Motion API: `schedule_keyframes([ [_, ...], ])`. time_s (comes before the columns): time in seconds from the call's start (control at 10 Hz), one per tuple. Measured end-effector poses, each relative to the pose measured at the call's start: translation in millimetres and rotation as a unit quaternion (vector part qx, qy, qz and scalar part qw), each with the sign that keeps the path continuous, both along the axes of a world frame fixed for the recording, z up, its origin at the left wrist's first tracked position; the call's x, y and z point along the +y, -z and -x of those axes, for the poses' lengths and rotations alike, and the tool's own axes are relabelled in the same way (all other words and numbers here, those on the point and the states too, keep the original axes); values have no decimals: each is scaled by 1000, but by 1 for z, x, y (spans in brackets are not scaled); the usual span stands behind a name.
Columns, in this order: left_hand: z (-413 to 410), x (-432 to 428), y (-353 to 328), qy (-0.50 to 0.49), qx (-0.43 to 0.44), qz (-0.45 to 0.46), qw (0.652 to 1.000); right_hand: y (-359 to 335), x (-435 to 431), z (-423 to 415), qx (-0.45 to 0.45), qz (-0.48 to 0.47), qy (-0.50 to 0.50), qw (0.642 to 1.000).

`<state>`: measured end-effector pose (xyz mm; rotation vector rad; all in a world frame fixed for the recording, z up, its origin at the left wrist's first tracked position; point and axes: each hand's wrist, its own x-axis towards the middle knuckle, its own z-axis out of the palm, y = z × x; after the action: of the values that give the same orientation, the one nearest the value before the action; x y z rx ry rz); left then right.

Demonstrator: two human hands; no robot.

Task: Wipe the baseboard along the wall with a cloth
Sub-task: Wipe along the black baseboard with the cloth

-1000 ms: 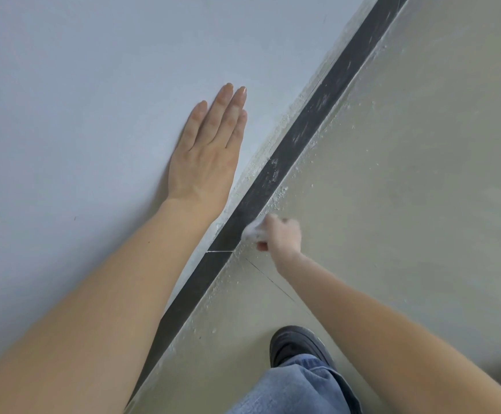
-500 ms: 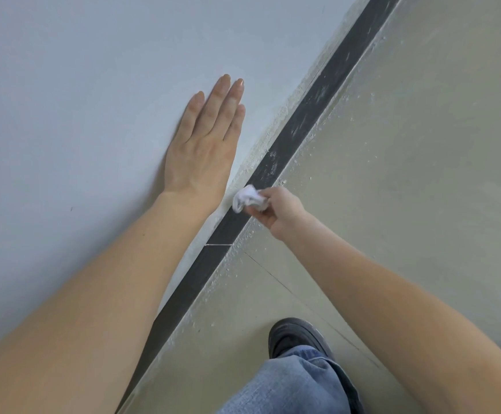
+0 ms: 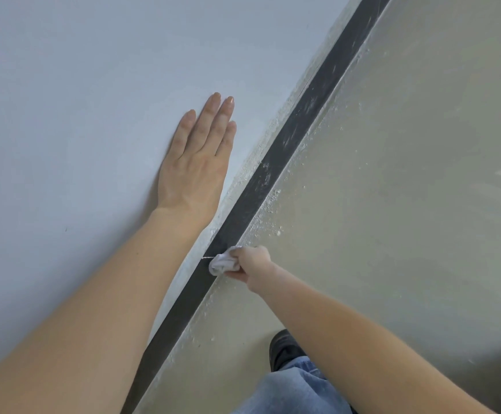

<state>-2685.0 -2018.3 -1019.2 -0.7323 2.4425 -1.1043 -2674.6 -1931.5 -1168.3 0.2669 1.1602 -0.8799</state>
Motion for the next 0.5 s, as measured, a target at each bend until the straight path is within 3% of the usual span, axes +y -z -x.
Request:
schedule_keyframes([
  [0.1, -2, 0, 1, 0, -28, 10, 1000, -5, -23, 32, 67, 15, -69, 995],
  [0.2, -2, 0, 1, 6, -40, 23, 999, -2, -40, 66, 52, -19, 54, 997],
  [0.4, -1, -1, 6, 5, -53, 31, 998, -22, -47, 139, 106, -39, 178, 978],
  [0.5, -1, -2, 9, 7, -61, 41, 997, -23, -38, 167, 99, 20, 262, 960],
])
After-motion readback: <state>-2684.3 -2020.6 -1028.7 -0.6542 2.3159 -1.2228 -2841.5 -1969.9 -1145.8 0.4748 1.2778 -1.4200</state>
